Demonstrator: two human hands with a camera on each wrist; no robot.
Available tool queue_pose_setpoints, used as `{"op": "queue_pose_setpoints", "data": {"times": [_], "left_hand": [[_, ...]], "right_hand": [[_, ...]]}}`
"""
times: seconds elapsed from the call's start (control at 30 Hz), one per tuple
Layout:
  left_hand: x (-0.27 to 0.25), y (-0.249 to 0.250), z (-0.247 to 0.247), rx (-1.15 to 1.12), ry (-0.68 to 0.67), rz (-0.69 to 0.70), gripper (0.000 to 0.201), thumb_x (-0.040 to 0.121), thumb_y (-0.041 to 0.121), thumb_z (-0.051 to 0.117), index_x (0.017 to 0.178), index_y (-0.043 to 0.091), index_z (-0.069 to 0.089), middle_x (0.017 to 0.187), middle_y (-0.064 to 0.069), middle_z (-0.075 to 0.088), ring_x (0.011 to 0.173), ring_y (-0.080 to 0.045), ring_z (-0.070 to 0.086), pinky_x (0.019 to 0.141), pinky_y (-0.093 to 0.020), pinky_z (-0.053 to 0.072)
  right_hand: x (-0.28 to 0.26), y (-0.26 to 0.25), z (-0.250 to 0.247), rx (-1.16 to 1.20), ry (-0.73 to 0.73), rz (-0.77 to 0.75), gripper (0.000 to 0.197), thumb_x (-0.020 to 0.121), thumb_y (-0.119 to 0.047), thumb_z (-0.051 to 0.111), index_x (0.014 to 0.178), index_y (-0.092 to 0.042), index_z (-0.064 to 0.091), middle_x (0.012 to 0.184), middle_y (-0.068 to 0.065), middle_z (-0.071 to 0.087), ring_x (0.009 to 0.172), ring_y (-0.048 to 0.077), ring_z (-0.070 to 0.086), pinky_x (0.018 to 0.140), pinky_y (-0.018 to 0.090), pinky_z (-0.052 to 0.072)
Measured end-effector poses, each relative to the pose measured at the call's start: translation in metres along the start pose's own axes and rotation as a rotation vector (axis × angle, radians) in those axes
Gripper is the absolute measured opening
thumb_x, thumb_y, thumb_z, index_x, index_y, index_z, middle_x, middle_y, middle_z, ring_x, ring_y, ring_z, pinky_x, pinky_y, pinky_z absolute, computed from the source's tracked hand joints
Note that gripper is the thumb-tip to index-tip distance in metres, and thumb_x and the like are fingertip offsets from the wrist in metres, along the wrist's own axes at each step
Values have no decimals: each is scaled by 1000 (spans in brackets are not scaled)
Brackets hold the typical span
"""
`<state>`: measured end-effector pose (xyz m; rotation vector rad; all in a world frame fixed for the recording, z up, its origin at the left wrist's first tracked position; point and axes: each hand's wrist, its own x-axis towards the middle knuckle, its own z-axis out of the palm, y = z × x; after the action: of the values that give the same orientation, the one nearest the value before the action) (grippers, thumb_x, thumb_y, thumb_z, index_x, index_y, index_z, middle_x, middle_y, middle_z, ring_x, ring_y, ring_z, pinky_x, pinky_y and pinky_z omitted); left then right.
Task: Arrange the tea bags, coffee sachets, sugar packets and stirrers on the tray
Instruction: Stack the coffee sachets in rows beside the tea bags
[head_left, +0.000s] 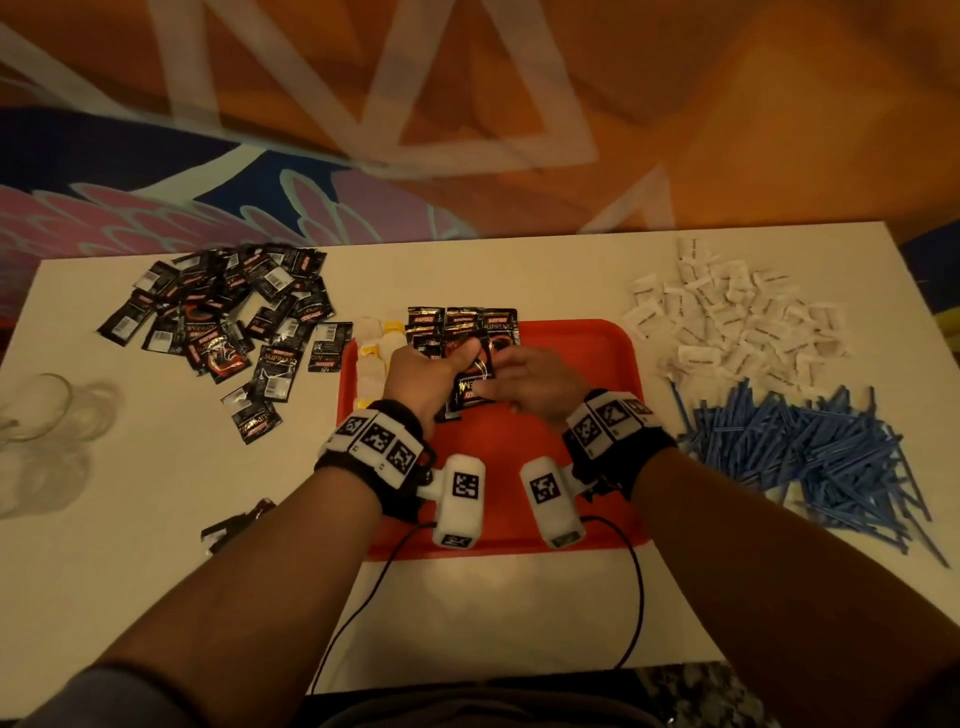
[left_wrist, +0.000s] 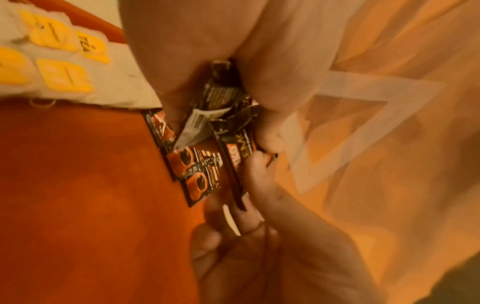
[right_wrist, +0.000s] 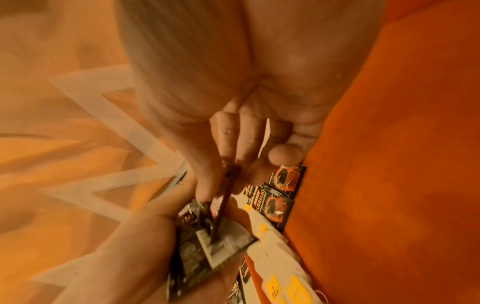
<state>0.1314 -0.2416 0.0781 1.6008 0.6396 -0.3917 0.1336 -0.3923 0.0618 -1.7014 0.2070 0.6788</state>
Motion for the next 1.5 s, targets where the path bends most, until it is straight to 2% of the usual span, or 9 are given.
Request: {"op": "queue_pose_setpoints", "data": {"times": [0.1,0.2,0.33,0.53,0.73,0.93,1.17,1.37,1.5], "left_hand": [[1,-6,8,-92,-1,-8,82,48,56,88,102,-3,71,98,-21,74,88,-42,72,80,-63,57],[-9,0,11,-151,-12,-47,57,67,40,87,103,-2,72,84,-16,73,66,-35,67,67,-43,58],[-16,-13,18,-52,-71,-29,19,85,19,77,100,8,74,74,-9,67,53,-18,49,52,-29,36],[-27,-31,36,208,-70,209,19,91,16,69,99,33,65,88,13,66,76,-4,58,73,-26,47],[-30,-36,51,-17,16,134,10,94,21,68,84,22,67,78,-3,70,72,-25,60,67,-36,44],[-23,-36,50,-178,7,33,23,89,40,73,96,18,70,84,-5,73,65,-18,60,66,-32,45],[-18,-27,55,-242,112,-46,21,93,37,68,85,18,67,64,0,58,55,-14,51,53,-27,39],[-8,-35,45,-198,205,-102,46,89,59,64,97,13,69,71,-3,64,59,-19,55,56,-31,44],[-6,-40,33,-240,154,-192,37,95,49,61,90,13,65,69,-2,61,50,-15,50,42,-24,38]], "right_hand": [[-11,8,-5,83,-3,-1,22,79,-10,78,97,-15,66,94,7,69,74,14,60,60,26,45],[-12,17,-16,280,237,-31,21,79,-7,77,95,-17,68,96,13,71,75,21,60,59,27,46],[-10,23,-33,548,345,-39,15,87,-2,66,99,-10,68,100,16,70,77,21,65,60,27,52],[-25,14,-38,-443,405,-351,24,92,-6,53,91,-23,69,80,-12,62,70,0,58,57,8,43],[-21,16,-39,16,363,-220,6,87,-23,71,83,-26,67,93,-1,72,88,17,69,77,35,58],[-22,25,-44,-109,228,-205,17,91,-22,66,76,-30,65,86,-5,68,91,22,67,86,44,55],[-21,33,-44,-326,151,-283,8,87,-22,71,82,-20,66,71,-14,60,64,-2,55,62,14,44],[14,38,-55,-412,194,-146,11,86,-25,72,94,-17,73,86,-4,69,82,10,62,75,25,49],[43,39,-63,-511,249,-17,18,88,-29,68,103,-19,68,95,-8,63,88,9,57,64,19,40]]}}
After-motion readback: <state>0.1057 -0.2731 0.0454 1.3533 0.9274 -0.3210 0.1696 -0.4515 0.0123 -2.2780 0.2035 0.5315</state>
